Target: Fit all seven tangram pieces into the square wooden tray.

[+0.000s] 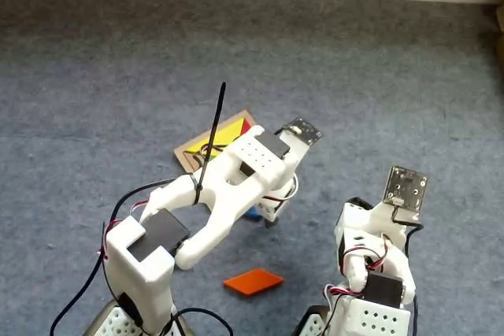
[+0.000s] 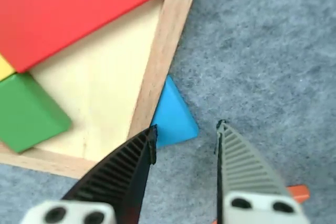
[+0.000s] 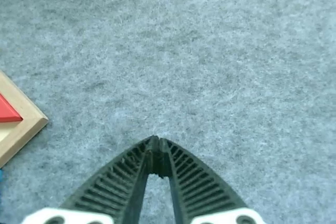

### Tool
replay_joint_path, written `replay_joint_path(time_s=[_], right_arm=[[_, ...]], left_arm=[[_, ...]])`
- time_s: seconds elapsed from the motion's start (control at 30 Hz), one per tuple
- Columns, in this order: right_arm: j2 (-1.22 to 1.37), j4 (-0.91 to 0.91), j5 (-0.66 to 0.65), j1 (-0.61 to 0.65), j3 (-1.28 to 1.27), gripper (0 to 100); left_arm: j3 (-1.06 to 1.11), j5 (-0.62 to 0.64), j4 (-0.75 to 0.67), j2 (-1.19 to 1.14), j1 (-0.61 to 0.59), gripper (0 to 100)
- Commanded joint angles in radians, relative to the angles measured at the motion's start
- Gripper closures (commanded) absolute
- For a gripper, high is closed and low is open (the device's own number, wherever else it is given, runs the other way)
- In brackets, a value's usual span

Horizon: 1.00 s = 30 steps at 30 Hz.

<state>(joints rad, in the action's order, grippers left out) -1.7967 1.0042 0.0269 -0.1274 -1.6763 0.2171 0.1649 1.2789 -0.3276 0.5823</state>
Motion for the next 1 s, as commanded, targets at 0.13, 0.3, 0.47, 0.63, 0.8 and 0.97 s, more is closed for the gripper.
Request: replay_joint_path(time_s=[0.13, 0.3, 0.47, 0.63, 0.8, 0.97], right_arm=[[-0.016, -0.002, 0.000, -0.012, -0.111, 98.7], [-0.016, -0.002, 0.000, -0.012, -0.111, 98.7], [-0.016, -0.002, 0.000, -0.012, -0.111, 98.7], [-0.016, -0.002, 0.000, -0.012, -0.111, 98.7], [-0.016, -0.002, 0.000, -0.012, -0.111, 98.7], [-0.016, -0.002, 0.000, -0.012, -0.111, 98.7]], left_arm=[[-0.041, -0.002, -0.040, -0.004, -0.064, 79], [-0.130, -0.003, -0.017, -0.090, -0.101, 80], [-0.251, -0.005, 0.075, -0.189, -0.062, 90], [-0.271, -0.005, 0.094, -0.217, -0.061, 92], [-0.275, -0.003, 0.109, -0.214, -0.044, 92], [-0.257, 0.002, 0.166, -0.104, -0.012, 92]])
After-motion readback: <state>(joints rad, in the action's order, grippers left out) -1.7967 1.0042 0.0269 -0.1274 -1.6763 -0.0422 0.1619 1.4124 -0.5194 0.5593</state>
